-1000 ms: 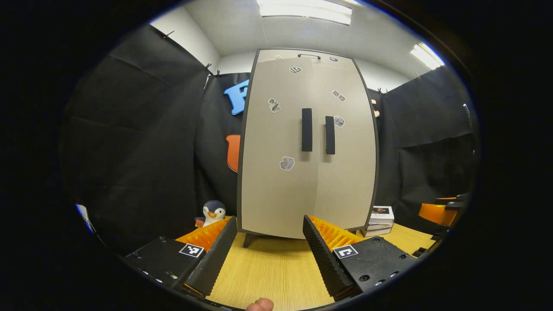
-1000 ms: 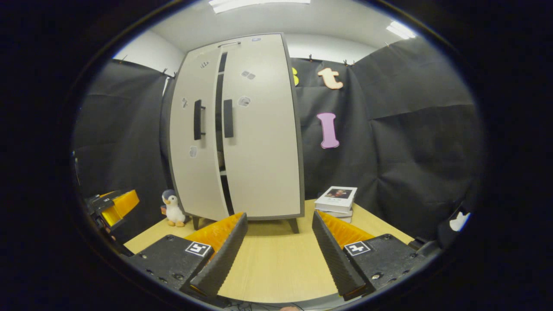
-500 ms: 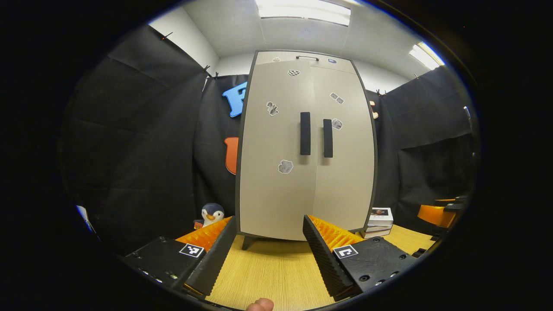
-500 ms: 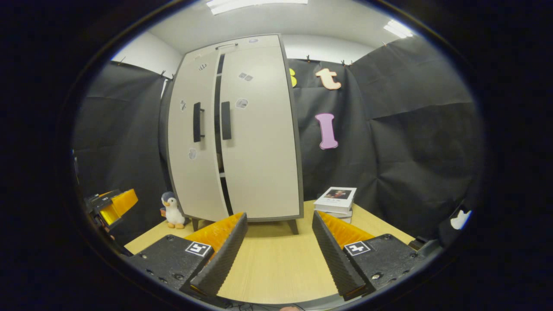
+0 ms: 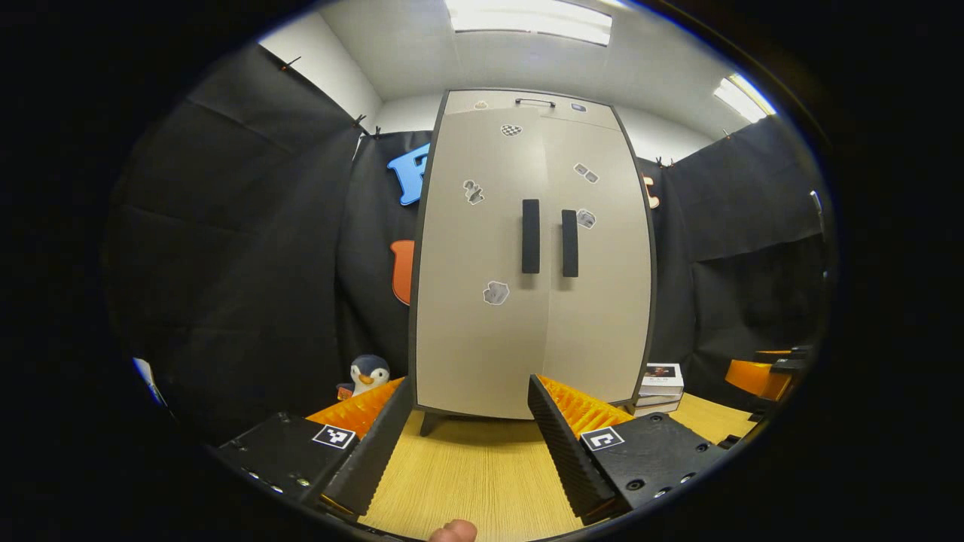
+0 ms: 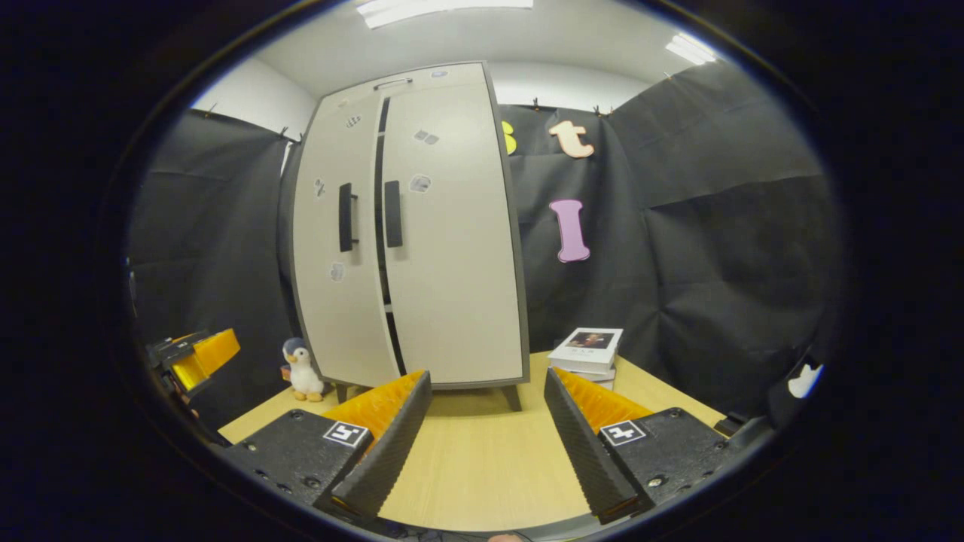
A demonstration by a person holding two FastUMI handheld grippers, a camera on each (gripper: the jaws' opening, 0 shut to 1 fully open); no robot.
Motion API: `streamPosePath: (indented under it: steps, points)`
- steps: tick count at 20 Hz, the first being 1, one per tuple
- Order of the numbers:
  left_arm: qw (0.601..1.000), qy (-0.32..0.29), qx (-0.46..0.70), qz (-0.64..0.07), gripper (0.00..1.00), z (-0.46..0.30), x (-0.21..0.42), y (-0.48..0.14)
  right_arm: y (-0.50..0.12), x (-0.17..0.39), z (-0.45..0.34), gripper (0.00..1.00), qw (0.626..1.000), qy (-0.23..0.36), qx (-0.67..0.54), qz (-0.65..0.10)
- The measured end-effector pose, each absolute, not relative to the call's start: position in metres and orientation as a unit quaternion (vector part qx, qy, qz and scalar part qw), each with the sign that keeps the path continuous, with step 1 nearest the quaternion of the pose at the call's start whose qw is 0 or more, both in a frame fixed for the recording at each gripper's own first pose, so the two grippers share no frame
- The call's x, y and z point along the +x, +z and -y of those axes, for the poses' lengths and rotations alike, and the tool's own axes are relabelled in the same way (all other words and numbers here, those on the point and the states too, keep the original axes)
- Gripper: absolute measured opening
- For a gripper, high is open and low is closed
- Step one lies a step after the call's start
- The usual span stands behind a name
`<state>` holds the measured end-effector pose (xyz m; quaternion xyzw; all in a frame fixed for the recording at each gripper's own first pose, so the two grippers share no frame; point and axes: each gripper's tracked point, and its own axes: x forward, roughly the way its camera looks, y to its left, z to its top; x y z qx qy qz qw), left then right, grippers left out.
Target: Grab one shoe with the right hand and put it into the shoe cabinet, grab the other shoe with the left hand and put it into the shoe cabinet; then close the right door with the right hand and the left door with the left hand.
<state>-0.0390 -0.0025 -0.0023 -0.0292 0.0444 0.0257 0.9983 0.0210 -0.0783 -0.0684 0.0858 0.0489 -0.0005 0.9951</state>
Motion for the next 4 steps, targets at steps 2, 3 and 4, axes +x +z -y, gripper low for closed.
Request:
streamPosePath:
  steps: [2, 3, 4]
  points:
    - [0.998, 0.027, -0.029, -0.044, 0.93, 0.0025, -0.0393, -0.0024, -0.0691, 0.0210, 0.0774, 0.97, 0.995, 0.001, 0.086, -0.050]
    - [0.998, 0.026, -0.030, -0.044, 0.93, 0.0025, -0.0389, -0.0017, -0.0696, 0.0213, 0.0768, 0.97, 0.995, 0.001, 0.086, -0.051]
    - [0.998, 0.026, -0.029, -0.044, 0.93, 0.0034, -0.0391, -0.0016, -0.0684, 0.0222, 0.0773, 0.97, 0.995, 0.001, 0.086, -0.051]
